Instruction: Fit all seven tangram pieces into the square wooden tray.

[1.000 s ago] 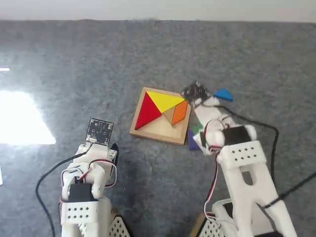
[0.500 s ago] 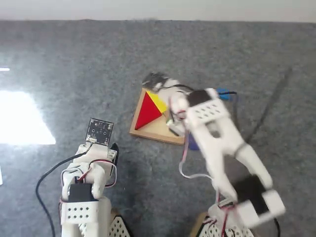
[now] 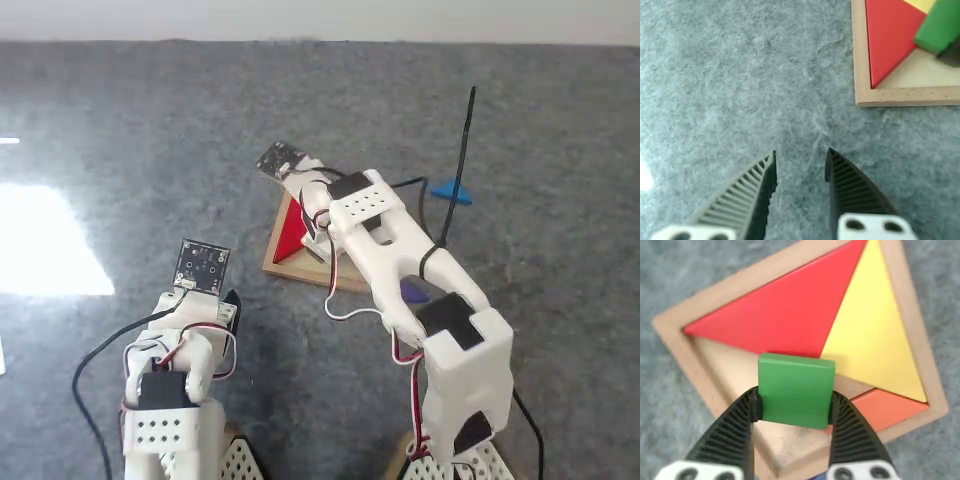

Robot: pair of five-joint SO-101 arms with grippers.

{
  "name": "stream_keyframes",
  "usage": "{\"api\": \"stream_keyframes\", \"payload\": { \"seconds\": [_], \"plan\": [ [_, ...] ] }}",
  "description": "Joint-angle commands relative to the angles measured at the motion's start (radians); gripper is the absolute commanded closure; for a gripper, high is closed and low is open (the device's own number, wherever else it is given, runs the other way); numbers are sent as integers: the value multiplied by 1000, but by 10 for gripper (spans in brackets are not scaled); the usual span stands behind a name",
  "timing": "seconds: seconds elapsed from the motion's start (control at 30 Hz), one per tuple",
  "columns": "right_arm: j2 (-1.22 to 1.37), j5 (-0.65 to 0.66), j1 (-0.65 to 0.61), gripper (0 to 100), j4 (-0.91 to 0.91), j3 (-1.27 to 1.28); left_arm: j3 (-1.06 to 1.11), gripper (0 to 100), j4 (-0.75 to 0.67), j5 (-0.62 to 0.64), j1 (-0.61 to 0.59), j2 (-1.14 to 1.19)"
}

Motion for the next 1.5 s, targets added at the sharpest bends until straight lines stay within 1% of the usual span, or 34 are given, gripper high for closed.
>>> {"api": "stream_keyframes", "payload": {
  "seconds": [0.0, 0.1, 0.23, 0.37, 0.6, 0.8, 0.87, 0.97, 1.03, 1.37, 1.47],
  "plan": [
    [19, -81, -7, 989, -10, -80, -8, 848, 0, -12, -6, -15],
    [16, -87, -12, 989, 39, -83, -8, 848, 0, -12, -6, -15],
    [7, -97, -53, 988, 54, -83, -8, 848, 0, -12, -6, -15],
    [2, -183, -91, 988, 71, -81, -8, 848, 0, -12, -6, -15],
    [2, -195, -97, 988, 96, -83, -8, 848, 0, -12, -6, -15],
    [4, -259, -101, 987, 107, -83, -8, 848, 0, -12, -6, -15],
    [1, -264, -91, 951, 127, -84, -8, 848, 0, -12, -6, -15],
    [-10, -262, -94, 842, 136, -83, -8, 848, 0, -12, -6, -15],
    [-21, -262, -96, 803, 137, -83, -8, 848, 0, -12, -6, -15],
    [-117, -252, -96, 805, 162, -77, -8, 848, 0, -12, -6, -15],
    [-136, -218, -117, 805, 174, -77, -8, 848, 0, -12, -6, -15]
  ]
}}
